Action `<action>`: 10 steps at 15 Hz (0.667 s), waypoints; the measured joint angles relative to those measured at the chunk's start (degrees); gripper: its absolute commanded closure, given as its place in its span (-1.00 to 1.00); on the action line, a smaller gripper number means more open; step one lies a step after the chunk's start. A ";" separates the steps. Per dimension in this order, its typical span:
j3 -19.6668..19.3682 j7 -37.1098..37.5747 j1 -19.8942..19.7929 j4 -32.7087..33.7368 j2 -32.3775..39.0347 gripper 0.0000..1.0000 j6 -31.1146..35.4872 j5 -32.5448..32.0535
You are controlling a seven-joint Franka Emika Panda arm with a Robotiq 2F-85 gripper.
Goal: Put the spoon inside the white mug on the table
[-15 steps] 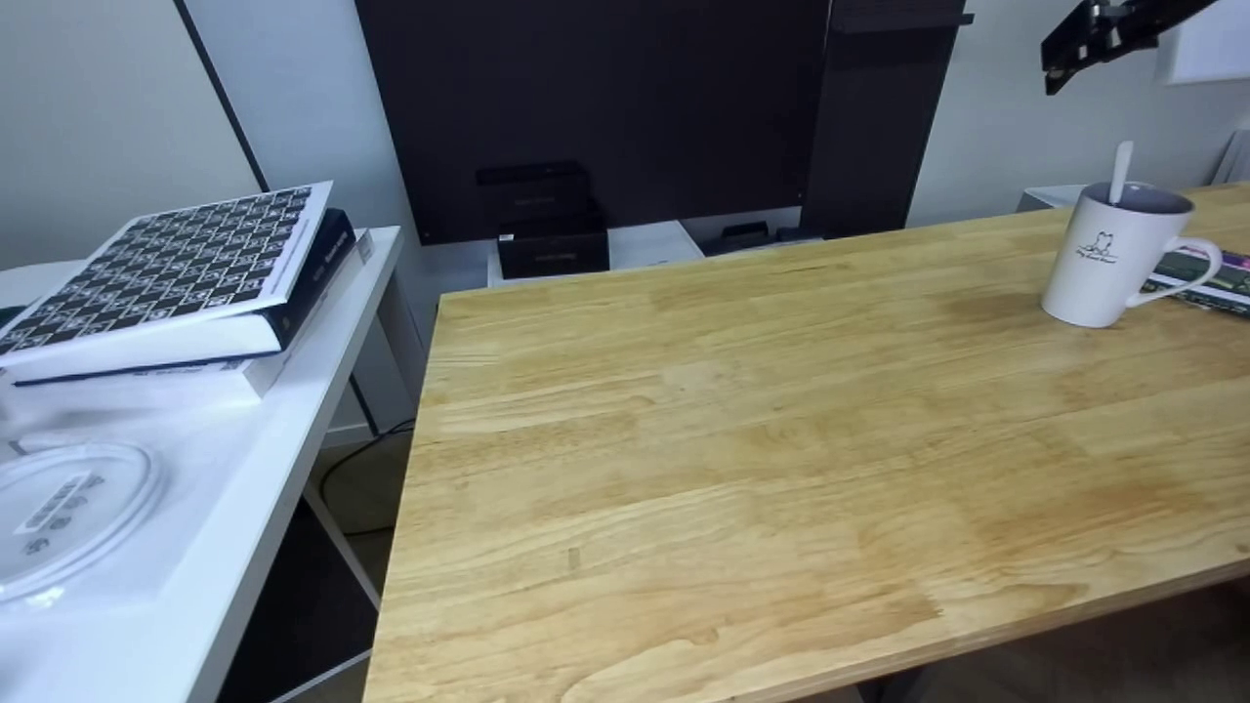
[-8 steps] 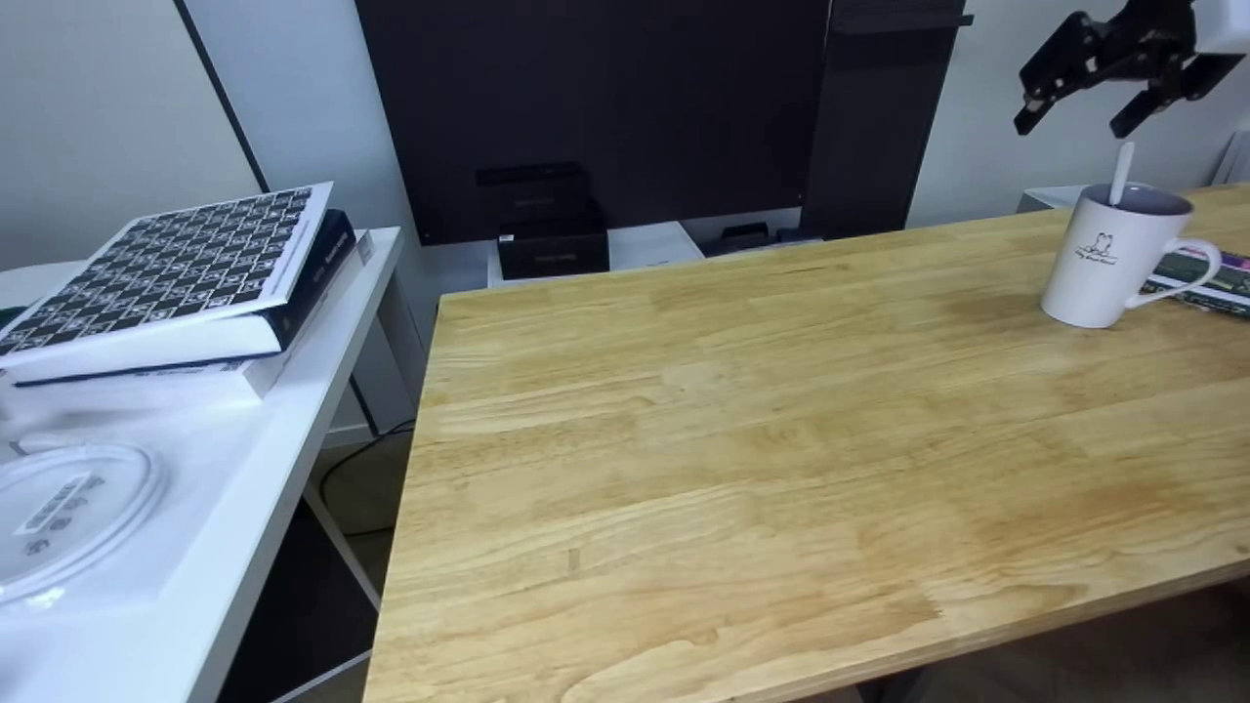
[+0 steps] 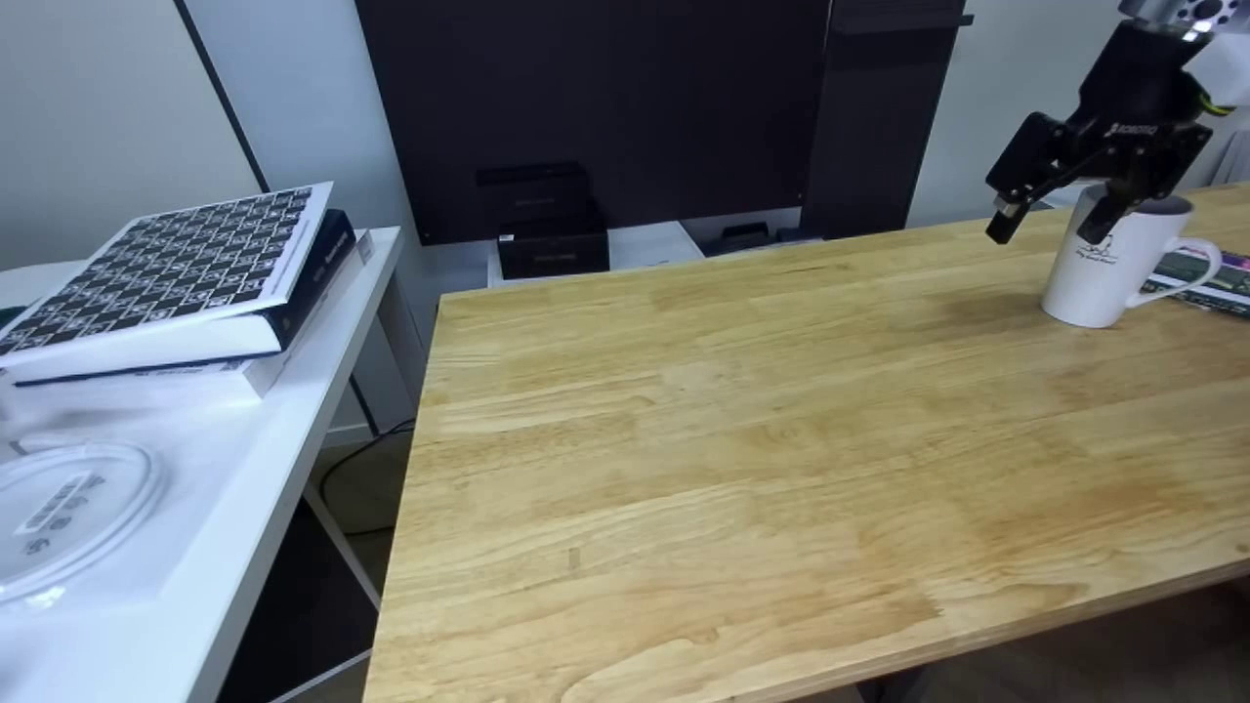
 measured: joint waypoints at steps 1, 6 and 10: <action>4.00 -4.61 -2.66 0.94 0.45 -1.00 -4.79 4.21; 10.74 -27.46 -6.73 9.62 -4.60 -1.00 -26.94 27.73; 2.97 -35.50 1.16 13.87 -11.58 -1.00 -35.67 37.77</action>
